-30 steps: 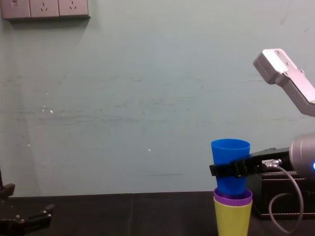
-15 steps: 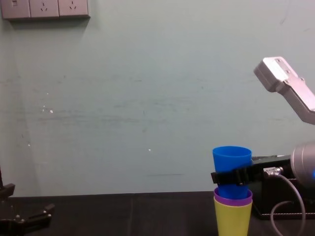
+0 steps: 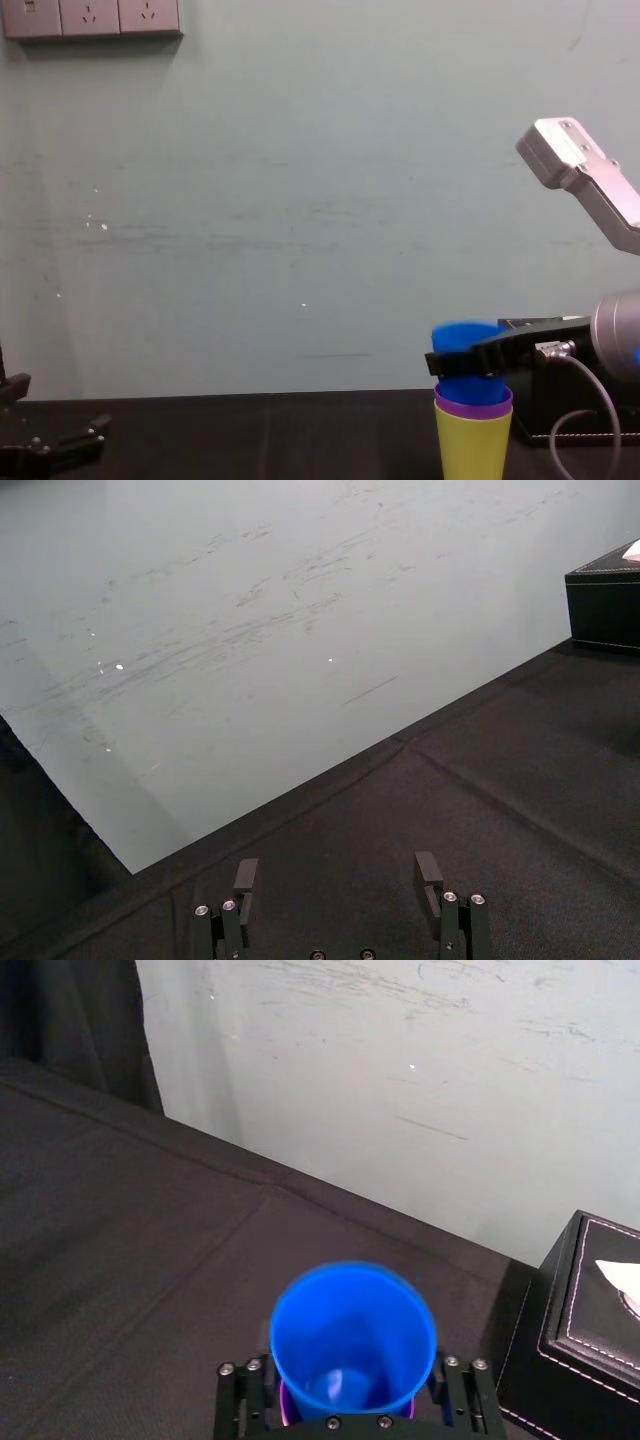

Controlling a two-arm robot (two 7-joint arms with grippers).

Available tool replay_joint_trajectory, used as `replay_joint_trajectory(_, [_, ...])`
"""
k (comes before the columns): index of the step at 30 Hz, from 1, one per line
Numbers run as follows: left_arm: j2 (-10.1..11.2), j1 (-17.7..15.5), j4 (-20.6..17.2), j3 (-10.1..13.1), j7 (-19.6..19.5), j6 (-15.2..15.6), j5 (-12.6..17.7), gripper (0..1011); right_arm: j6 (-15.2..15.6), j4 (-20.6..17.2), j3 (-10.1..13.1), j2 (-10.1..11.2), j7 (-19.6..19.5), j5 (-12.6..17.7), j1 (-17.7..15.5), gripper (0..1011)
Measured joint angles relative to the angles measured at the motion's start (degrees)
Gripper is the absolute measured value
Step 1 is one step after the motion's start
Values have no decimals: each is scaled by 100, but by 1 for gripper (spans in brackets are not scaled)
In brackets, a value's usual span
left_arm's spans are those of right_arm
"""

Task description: Stack the three plastic cups sequentially using one hand.

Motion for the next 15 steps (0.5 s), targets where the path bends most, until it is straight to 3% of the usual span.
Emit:
replay_joint_trajectory(7, [0, 0, 0, 0, 0, 0, 0, 1000, 0, -4, -4, 3, 0, 0, 3, 994])
replay_joint_trajectory(15, [0, 0, 0, 0, 0, 0, 0, 1000, 1, -10, -7, 5, -1, 0, 4, 1000])
